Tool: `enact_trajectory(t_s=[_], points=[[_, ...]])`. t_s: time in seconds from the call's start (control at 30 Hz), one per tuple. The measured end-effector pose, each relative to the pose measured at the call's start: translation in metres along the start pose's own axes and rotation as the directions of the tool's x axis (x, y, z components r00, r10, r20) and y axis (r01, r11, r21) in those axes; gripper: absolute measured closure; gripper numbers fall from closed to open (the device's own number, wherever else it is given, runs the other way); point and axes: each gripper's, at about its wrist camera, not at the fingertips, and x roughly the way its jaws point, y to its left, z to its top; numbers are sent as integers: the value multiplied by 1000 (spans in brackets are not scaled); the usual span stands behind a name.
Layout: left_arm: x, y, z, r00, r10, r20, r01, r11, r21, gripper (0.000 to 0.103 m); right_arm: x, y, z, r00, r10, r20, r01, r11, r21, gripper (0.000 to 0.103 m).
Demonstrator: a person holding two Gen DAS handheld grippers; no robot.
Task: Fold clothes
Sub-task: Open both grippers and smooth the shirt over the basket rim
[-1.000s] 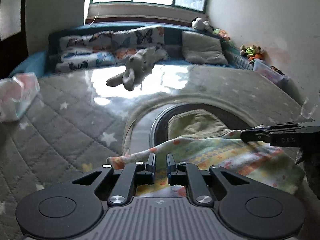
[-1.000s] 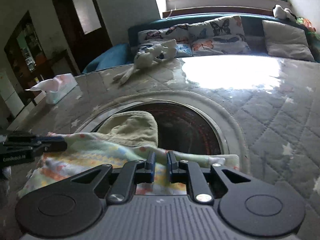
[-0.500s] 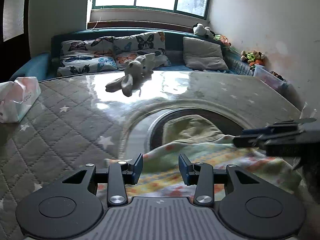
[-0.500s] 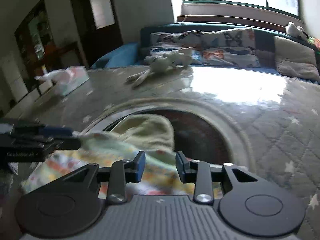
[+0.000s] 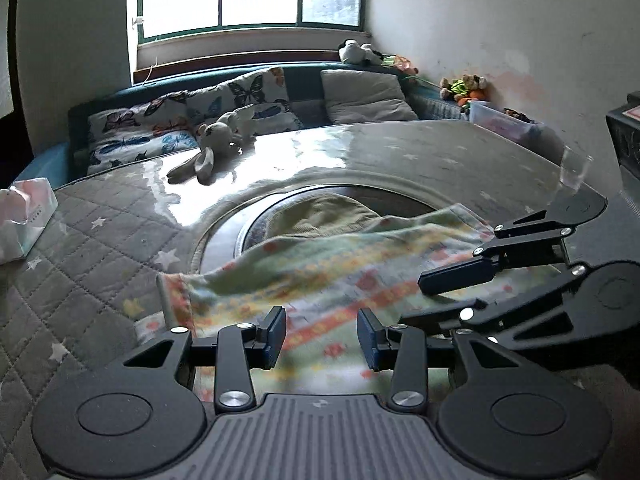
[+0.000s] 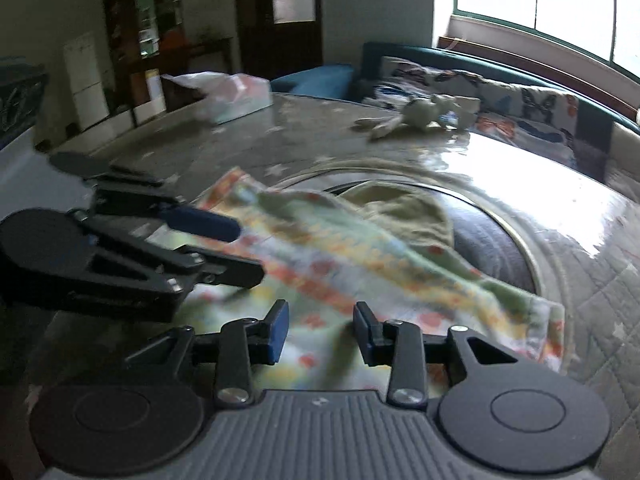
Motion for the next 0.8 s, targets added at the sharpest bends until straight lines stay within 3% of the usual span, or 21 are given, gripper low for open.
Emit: enact_trajectory(t_s=[0.17, 0.3, 0.47, 0.63, 0.8], points=[[-11, -8, -16, 1000, 6, 0, -6, 1000, 22, 60, -10, 20, -17, 1000, 4, 1, -4, 999, -44, 64], [-22, -10, -27, 1000, 24, 16, -24, 999, 21, 60, -21, 26, -26, 999, 42, 5, -42, 999, -12, 64], [-30, 0, -33, 1000, 28, 15, -27, 999, -31, 60, -33, 21, -28, 998, 61, 24, -61, 998, 11, 65], [-30, 13, -23, 999, 26, 22, -24, 995, -94, 60, -35, -14, -23, 998, -20, 66, 11, 992, 127, 65], [-20, 34, -16, 999, 42, -2, -42, 988, -146, 61, -34, -49, -35, 994, -107, 32, 96, 967, 236, 65]])
